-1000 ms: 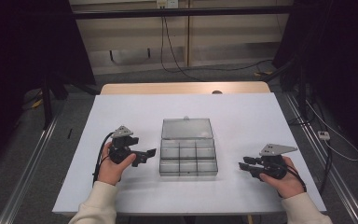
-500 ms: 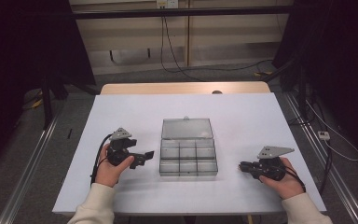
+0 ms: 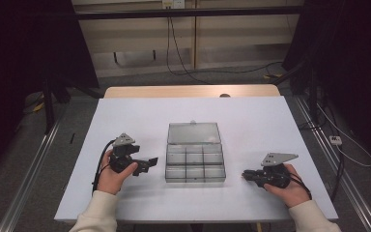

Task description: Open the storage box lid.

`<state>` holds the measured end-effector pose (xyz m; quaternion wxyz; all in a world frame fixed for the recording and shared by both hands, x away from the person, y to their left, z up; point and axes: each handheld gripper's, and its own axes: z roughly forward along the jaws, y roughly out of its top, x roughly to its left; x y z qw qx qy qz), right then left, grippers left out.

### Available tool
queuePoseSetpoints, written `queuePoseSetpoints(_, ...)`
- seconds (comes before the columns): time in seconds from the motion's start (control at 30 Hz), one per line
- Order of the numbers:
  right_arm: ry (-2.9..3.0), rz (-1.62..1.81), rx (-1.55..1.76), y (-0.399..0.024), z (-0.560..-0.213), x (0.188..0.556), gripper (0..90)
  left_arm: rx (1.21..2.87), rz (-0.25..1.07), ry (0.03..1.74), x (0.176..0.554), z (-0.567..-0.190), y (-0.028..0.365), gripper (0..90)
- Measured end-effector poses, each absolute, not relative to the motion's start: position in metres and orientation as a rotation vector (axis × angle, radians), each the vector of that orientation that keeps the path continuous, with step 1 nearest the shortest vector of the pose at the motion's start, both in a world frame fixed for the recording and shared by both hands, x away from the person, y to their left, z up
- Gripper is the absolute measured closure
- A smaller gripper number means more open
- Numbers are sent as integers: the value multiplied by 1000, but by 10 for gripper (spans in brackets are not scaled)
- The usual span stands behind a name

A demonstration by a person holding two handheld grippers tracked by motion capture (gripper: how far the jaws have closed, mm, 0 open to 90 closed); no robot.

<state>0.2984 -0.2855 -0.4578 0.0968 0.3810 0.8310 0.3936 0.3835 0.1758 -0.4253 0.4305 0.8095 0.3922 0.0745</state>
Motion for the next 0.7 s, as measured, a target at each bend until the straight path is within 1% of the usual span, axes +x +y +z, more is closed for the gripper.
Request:
queuePoseSetpoints(0.27,2482,1196,1111,-283,-457,298,897,2032,197,976,383,-426,177,78)
queuePoseSetpoints(0.7,2465,1207,1109,-279,-453,300,900,2035,202,968,381,-426,181,77)
